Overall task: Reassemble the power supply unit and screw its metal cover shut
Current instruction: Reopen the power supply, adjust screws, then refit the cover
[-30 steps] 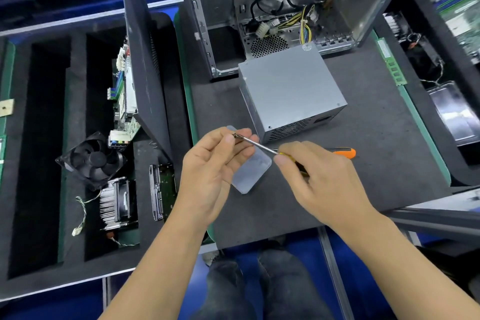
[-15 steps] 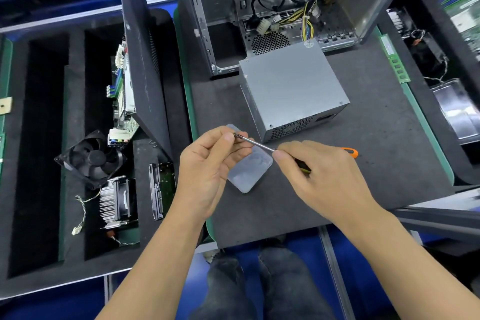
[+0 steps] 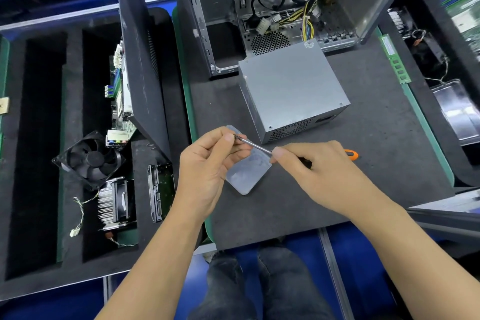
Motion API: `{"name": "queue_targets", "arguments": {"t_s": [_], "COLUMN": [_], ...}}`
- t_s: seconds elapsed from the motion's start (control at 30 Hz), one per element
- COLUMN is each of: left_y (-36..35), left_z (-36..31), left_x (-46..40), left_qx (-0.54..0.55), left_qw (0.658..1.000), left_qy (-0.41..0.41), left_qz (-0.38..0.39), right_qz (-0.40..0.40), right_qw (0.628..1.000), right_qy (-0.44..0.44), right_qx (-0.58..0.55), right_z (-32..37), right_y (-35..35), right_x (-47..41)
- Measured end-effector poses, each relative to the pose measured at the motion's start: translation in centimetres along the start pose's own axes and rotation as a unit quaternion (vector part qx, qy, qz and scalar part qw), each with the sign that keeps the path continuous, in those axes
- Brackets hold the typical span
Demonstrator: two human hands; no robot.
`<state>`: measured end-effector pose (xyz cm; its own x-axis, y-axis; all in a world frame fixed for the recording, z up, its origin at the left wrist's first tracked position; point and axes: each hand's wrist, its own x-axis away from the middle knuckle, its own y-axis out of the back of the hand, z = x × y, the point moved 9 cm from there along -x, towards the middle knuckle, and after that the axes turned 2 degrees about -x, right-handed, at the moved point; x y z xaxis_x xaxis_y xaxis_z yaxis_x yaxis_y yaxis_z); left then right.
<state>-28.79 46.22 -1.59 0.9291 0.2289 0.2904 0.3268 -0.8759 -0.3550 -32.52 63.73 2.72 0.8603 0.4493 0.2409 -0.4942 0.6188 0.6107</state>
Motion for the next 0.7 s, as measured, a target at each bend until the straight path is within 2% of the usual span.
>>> {"name": "queue_targets", "arguments": {"t_s": [0.13,0.23,0.33,0.4,0.47,0.53,0.57,0.7], "left_y": [0.1,0.2,0.5,0.5,0.0,-0.8,-1.2,-2.9], "left_z": [-0.2,-0.4,-0.5,-0.4,0.0,0.6,0.9,1.7], "left_x": [-0.3,-0.6,-0.8,-0.8,-0.6,-0.4,-0.3,0.1], "left_qx": [0.004,0.011,0.028,0.036,0.046,0.054,0.056,0.072], "left_qw": [1.000,1.000,0.999,0.999,0.998,0.997,0.997,0.995], "left_qy": [0.002,-0.001,0.000,0.005,0.014,0.026,0.032,0.061], "left_qz": [-0.013,-0.024,-0.033,-0.037,-0.042,-0.045,-0.045,-0.044], "right_qz": [0.040,0.008,-0.059,-0.129,-0.182,-0.202,-0.202,-0.216], "right_qw": [0.998,0.988,0.960,0.921,0.855,0.792,0.779,0.816], "right_qy": [-0.002,-0.040,-0.038,-0.036,-0.041,-0.042,-0.046,-0.052], "right_qx": [-0.038,-0.152,-0.271,-0.366,-0.484,-0.574,-0.591,-0.534], "right_z": [0.1,-1.6,-2.1,-2.4,-3.2,-3.4,-3.3,-2.6], "right_y": [0.0,1.4,3.0,4.0,4.1,3.6,3.2,3.1], "right_x": [-0.1,0.0,0.2,0.4,0.4,0.2,0.0,-0.4]}}
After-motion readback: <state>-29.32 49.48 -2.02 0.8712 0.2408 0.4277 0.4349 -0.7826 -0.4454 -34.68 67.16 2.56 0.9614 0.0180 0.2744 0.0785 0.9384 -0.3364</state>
